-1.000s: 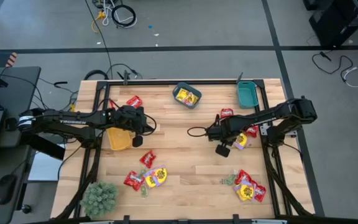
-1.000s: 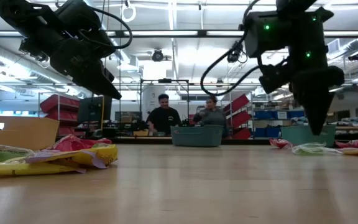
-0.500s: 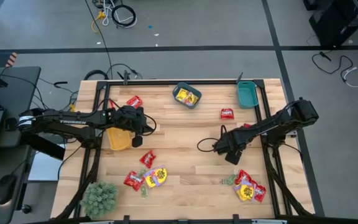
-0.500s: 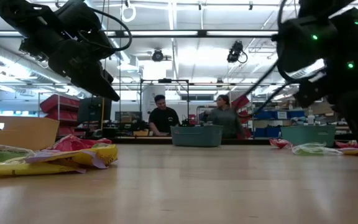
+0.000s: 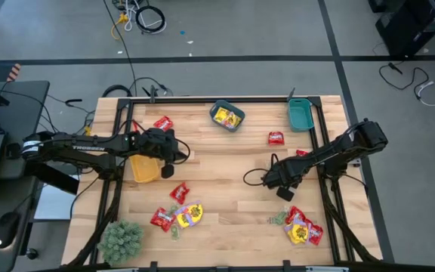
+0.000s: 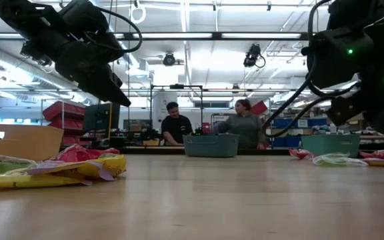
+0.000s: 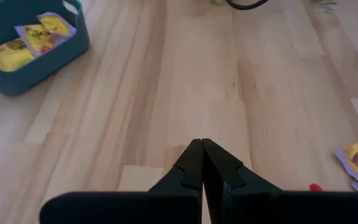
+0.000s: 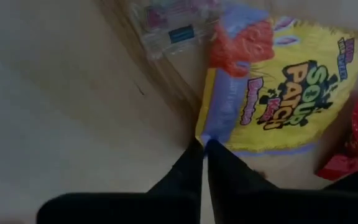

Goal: Sort candy
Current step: Put the yellow candy into the blue bin

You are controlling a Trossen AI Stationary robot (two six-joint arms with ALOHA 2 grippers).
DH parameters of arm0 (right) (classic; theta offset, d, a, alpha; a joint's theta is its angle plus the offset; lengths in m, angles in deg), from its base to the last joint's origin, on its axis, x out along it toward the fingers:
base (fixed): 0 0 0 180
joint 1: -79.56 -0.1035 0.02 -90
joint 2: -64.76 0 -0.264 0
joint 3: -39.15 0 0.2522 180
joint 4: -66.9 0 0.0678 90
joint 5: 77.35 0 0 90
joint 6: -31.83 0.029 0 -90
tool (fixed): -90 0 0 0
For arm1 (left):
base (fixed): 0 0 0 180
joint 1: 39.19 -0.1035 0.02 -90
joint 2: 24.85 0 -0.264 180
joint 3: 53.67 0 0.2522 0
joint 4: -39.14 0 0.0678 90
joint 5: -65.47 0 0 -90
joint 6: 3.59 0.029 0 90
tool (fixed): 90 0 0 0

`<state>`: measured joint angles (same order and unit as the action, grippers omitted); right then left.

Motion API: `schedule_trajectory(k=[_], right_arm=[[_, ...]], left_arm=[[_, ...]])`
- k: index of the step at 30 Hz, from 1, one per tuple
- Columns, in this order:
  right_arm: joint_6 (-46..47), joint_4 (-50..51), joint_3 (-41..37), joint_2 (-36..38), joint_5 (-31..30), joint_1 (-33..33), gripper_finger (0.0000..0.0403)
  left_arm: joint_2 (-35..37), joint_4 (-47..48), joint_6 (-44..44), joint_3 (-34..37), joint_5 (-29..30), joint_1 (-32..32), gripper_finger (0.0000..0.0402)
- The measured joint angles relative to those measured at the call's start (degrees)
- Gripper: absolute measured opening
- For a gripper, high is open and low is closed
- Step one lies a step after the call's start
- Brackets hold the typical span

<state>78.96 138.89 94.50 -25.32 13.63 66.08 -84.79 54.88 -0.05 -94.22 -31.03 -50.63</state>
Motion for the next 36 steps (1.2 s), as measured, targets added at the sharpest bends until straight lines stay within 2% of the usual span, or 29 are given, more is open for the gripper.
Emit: schedule_trajectory(k=[9,13,16,20,26,31,36], right_arm=[[-2.08,9.38,11.51,-0.13,-0.31,0.09,0.0],[-1.83,16.55,18.84,-0.13,-4.43,0.09,0.0],[-0.43,22.02,24.71,-0.13,-10.35,0.38,0.0],[-0.5,23.21,29.26,-0.05,-13.59,1.11,0.0001],[-2.38,14.49,24.02,-0.05,-8.6,0.82,0.0038],[-1.72,6.16,16.51,-0.07,-7.35,0.31,0.0112],[-0.2,4.87,10.03,-0.07,-6.18,1.7,0.0192]], left_arm=[[0.0,-0.66,-0.86,0.0,2.57,-0.02,0.0005],[0.0,-0.87,-1.04,0.0,4.1,-0.02,0.0005],[0.0,-0.87,-1.24,0.0,4.9,-0.02,0.0005],[0.0,-0.41,-2.21,0.0,5.95,-0.02,0.0005],[0.0,2.47,-2.25,0.0,6.03,-0.02,0.0005],[0.0,3.15,-2.24,0.0,5.99,-0.02,0.0005],[0.0,3.13,-2.26,0.0,5.9,-0.02,0.0005]])
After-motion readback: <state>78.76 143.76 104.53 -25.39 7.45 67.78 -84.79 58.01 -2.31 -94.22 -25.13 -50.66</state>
